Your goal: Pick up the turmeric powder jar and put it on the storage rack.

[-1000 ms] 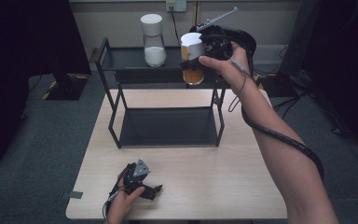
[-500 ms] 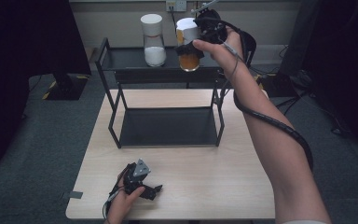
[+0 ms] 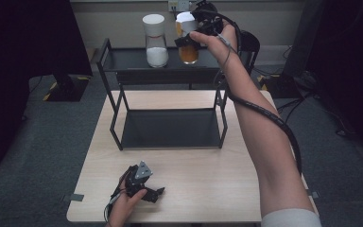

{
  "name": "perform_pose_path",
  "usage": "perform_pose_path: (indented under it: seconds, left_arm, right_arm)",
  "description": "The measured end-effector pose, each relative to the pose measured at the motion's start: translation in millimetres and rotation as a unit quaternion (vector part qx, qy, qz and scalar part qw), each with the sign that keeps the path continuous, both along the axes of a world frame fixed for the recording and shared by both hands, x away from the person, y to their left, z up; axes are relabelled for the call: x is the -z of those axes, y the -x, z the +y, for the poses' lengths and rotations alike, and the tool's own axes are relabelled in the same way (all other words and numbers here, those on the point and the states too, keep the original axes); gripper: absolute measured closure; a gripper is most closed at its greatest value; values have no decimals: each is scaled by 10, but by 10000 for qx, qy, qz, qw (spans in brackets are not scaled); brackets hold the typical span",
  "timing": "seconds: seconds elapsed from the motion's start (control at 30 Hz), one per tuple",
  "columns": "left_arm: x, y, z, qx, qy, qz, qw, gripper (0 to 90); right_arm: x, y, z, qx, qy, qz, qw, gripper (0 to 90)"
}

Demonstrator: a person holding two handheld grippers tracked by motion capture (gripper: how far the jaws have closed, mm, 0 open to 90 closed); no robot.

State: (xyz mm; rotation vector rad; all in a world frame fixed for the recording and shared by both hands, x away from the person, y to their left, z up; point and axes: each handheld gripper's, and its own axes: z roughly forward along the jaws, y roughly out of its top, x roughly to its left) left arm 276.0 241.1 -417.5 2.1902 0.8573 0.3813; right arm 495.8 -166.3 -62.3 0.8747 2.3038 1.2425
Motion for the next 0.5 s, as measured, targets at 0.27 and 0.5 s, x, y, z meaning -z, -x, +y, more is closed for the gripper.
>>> perform_pose_path:
  seconds: [0.27,0.5]
  left_arm:
    - [-1,0,0,-1,-2,1,10000,0]
    - [-1,0,0,-2,-2,0,10000,0]
  right_arm:
    - [62,-81,19,14,18,60,10000,304]
    - [121,-106,15,15,-39,74,10000,304]
